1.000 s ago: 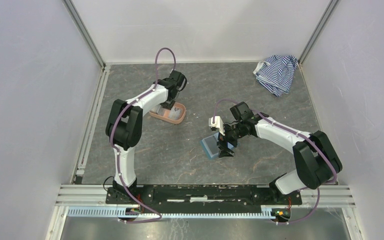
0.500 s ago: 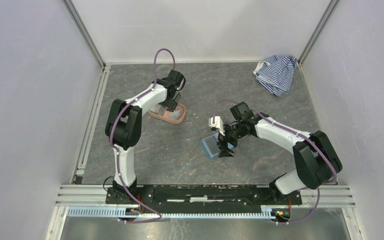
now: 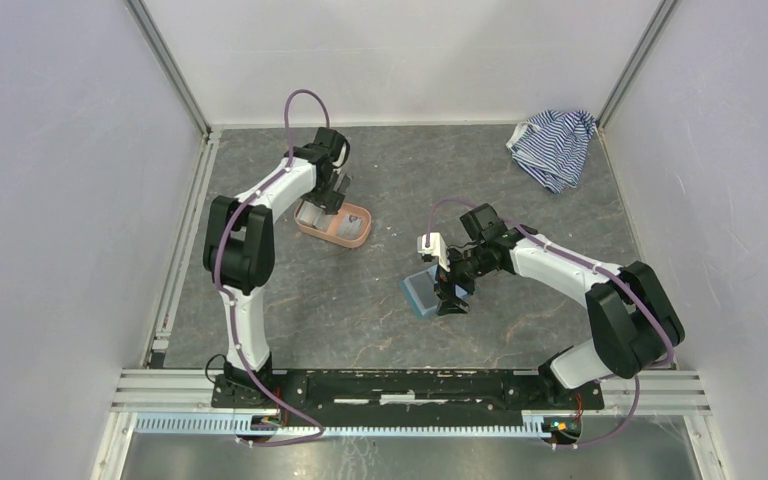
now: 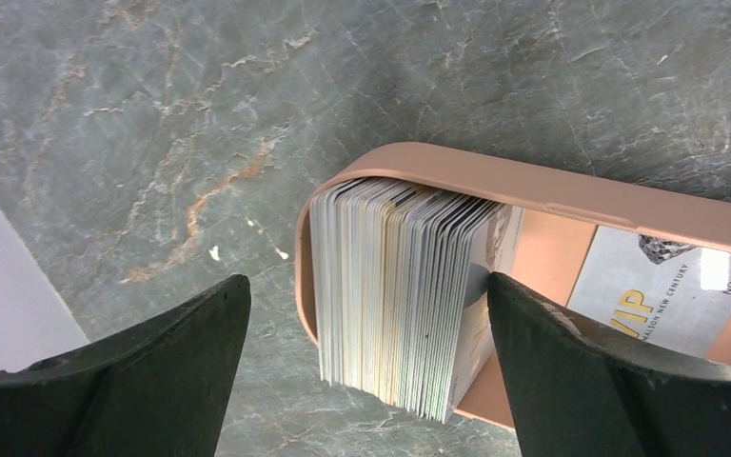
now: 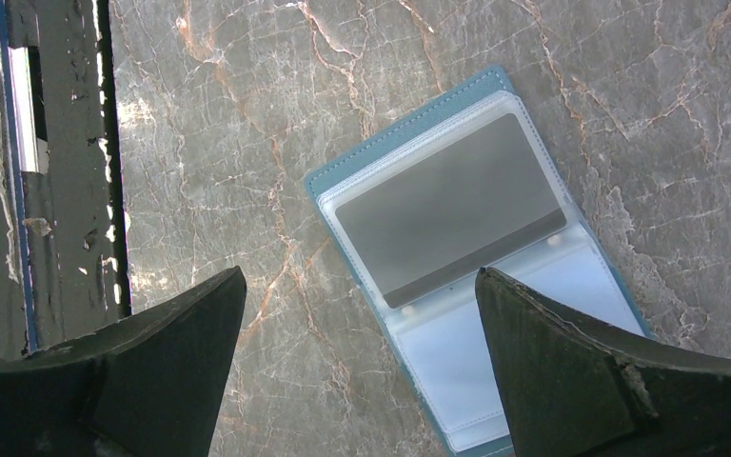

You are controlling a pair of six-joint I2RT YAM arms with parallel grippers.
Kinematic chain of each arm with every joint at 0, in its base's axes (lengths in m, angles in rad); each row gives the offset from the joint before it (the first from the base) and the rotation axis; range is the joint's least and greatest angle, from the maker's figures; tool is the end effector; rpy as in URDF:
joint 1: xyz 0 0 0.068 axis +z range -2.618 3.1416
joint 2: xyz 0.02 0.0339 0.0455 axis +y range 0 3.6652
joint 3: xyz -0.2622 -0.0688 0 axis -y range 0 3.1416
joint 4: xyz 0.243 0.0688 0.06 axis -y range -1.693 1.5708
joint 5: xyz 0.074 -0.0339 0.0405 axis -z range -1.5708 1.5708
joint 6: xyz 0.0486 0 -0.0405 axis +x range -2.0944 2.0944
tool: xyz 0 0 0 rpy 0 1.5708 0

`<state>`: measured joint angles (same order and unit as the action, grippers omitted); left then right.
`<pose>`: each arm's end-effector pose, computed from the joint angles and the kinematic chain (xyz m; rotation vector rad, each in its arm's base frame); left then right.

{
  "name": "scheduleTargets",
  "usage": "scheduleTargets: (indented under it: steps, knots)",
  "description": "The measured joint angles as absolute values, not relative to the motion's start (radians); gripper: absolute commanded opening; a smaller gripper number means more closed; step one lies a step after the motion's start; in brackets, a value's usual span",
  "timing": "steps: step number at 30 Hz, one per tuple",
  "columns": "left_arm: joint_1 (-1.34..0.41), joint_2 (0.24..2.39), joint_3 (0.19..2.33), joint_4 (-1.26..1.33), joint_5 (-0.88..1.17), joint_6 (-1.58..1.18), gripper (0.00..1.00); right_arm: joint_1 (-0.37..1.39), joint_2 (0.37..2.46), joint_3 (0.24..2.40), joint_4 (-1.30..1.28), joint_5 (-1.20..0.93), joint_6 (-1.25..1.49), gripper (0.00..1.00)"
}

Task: Put the credit cards into the card holder
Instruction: Pick up the credit card from the storage box.

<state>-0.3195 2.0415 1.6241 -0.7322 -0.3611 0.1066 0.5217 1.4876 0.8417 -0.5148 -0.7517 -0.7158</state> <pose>0.4176 -0.1201 0.1945 0.4603 2.6181 0.4218 0.2193 0.1643 0.1760 -1.6265 1.9285 0.9368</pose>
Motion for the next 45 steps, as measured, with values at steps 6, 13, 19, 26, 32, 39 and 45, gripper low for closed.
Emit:
scheduleTargets:
  steps: [6, 13, 19, 26, 32, 39, 45]
  knots:
    - [-0.305, 2.055, 1.624, -0.742, -0.306, 0.107, 1.0, 0.522, 1.488, 0.842, -0.515, -0.752, -0.716, 0.98]
    - [-0.302, 2.059, 1.624, -0.754, -0.286, 0.107, 1.0, 0.522, 1.488, 0.842, -0.515, -0.752, -0.716, 0.98]
    - [-0.29, 2.084, 1.624, -0.756, -0.266, 0.106, 1.0, 0.522, 1.488, 0.842, -0.516, -0.752, -0.716, 0.98]
    - [-0.286, 2.085, 1.624, -0.757, -0.257, 0.106, 0.95, 0.522, 1.488, 0.842, -0.518, -0.753, -0.717, 0.98]
    - [-0.287, 2.084, 1.625, -0.762, -0.26, 0.106, 0.9, 0.522, 1.488, 0.842, -0.518, -0.756, -0.723, 0.98]
    - [-0.286, 2.084, 1.634, -0.776, -0.261, 0.105, 0.87, 0.522, 1.488, 0.842, -0.518, -0.759, -0.723, 0.98]
    - [-0.286, 2.083, 1.652, -0.799, -0.262, 0.105, 0.87, 0.522, 1.488, 0.843, -0.518, -0.759, -0.723, 0.98]
